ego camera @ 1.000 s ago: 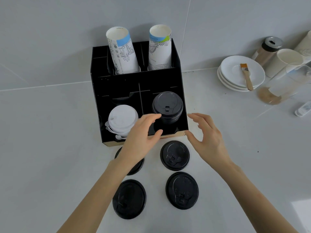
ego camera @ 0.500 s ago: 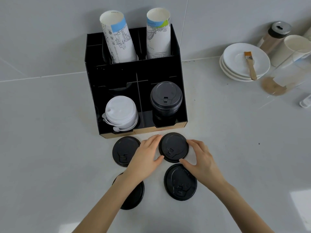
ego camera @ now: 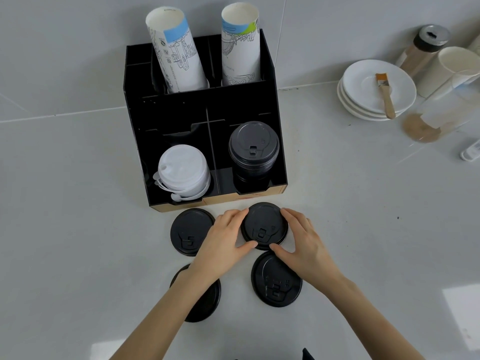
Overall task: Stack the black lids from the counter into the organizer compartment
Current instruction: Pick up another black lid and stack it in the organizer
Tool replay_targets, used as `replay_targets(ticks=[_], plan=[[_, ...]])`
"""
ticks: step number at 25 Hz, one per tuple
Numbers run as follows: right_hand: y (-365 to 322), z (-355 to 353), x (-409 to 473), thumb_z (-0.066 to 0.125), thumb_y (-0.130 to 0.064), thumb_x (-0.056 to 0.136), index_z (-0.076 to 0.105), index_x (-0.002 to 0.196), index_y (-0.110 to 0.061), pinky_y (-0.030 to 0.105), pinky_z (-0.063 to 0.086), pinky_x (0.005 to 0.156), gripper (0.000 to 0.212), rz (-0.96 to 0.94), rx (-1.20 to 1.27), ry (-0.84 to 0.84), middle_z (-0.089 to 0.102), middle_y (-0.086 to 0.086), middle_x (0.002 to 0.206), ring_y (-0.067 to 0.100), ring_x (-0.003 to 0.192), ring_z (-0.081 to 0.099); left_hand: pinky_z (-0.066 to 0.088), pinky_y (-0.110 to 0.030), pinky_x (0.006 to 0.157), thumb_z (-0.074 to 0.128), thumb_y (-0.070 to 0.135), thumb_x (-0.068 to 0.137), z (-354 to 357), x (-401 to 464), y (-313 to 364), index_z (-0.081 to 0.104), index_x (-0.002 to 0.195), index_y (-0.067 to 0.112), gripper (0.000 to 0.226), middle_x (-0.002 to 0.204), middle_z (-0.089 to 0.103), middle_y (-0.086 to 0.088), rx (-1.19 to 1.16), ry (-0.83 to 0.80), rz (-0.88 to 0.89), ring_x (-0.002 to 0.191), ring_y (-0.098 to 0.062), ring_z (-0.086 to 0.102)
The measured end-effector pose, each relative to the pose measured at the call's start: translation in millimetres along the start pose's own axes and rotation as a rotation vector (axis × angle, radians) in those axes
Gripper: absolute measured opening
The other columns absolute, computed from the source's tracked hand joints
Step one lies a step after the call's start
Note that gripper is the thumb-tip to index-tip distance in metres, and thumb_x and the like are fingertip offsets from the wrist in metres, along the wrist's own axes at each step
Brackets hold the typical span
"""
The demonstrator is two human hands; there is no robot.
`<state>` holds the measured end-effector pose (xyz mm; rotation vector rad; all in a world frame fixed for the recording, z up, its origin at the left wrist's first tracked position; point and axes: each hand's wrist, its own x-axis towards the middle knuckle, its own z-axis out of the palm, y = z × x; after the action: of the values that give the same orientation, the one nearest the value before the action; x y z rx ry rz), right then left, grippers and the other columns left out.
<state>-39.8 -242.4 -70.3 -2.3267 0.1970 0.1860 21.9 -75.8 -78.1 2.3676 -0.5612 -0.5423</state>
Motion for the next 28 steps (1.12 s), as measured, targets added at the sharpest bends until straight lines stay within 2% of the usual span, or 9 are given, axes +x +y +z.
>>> replay_targets(ticks=[4,7,11,16,19,23,28], plan=[[-8.6,-7.8,-6.6,0.062,-0.021,0.079,0.034,0.131,-0.018,0.007,0.022,0.097,0.059,-0.052,0.054,0.012,0.041,-0.004,0.136,0.008,0.125,0.037,0.026,-0.016,0.095,0.062,0.036,0.077,-6.6,-9.8,2.9,0.029,0.133,0.021,0.066,0.130,0.038,-0.002,-0.072,0.051,-0.009,0.119,-0.012,0.038],[-16.3,-14.4,-10.4,0.063,-0.019,0.079,0.036,0.130,-0.018,0.007,0.023,0.099,0.058,-0.079,0.074,0.028,0.042,-0.005,0.136,0.006,0.124,0.038,0.029,-0.017,0.094,0.063,0.036,0.076,-13.6,-17.7,9.3,0.031,0.131,0.024,0.064,0.126,0.039,0.001,-0.110,0.093,0.009,0.114,-0.010,0.040],[-27.4,-24.3,-12.9,0.064,-0.018,0.078,0.040,0.128,-0.018,-0.005,0.019,0.095,0.055,-0.130,0.083,0.057,0.041,-0.013,0.130,0.006,0.122,0.040,0.033,-0.018,0.093,0.065,0.034,0.075,-25.2,-26.2,19.1,0.033,0.129,0.027,0.063,0.124,0.038,0.006,-0.167,0.153,0.040,0.112,-0.006,0.040],[-45.2,-40.5,-6.6,0.066,-0.017,0.077,0.044,0.124,-0.019,0.000,0.026,0.096,0.052,-0.205,0.097,0.119,0.041,-0.015,0.129,0.003,0.115,0.044,0.034,-0.020,0.093,0.066,0.031,0.075,-46.5,-24.1,31.6,0.034,0.128,0.022,0.062,0.128,0.038,0.002,-0.171,0.237,0.098,0.111,-0.005,0.040],[-56.0,-52.9,4.8,0.066,-0.014,0.077,0.045,0.123,-0.016,-0.003,0.027,0.092,0.051,-0.254,0.102,0.154,0.042,-0.013,0.130,0.000,0.110,0.045,0.031,-0.012,0.090,0.065,0.029,0.075,-60.7,-15.8,38.6,0.035,0.128,0.020,0.061,0.125,0.039,0.001,-0.167,0.278,0.134,0.110,-0.005,0.041],[-65.2,-68.5,30.0,0.065,-0.015,0.078,0.046,0.124,-0.013,-0.004,0.024,0.094,0.050,-0.290,0.057,0.173,0.046,-0.002,0.134,0.004,0.116,0.043,0.031,-0.014,0.091,0.063,0.029,0.077,-77.9,5.0,44.5,0.034,0.130,0.019,0.061,0.126,0.039,-0.001,-0.153,0.310,0.149,0.111,-0.007,0.041],[-67.6,-80.8,63.1,0.063,-0.017,0.079,0.044,0.126,-0.013,-0.002,0.024,0.094,0.051,-0.277,0.013,0.175,0.044,0.001,0.137,0.005,0.118,0.042,0.031,-0.012,0.088,0.064,0.028,0.077,-89.8,38.6,46.4,0.034,0.130,0.016,0.062,0.129,0.041,-0.005,-0.117,0.331,0.146,0.107,-0.007,0.041]])
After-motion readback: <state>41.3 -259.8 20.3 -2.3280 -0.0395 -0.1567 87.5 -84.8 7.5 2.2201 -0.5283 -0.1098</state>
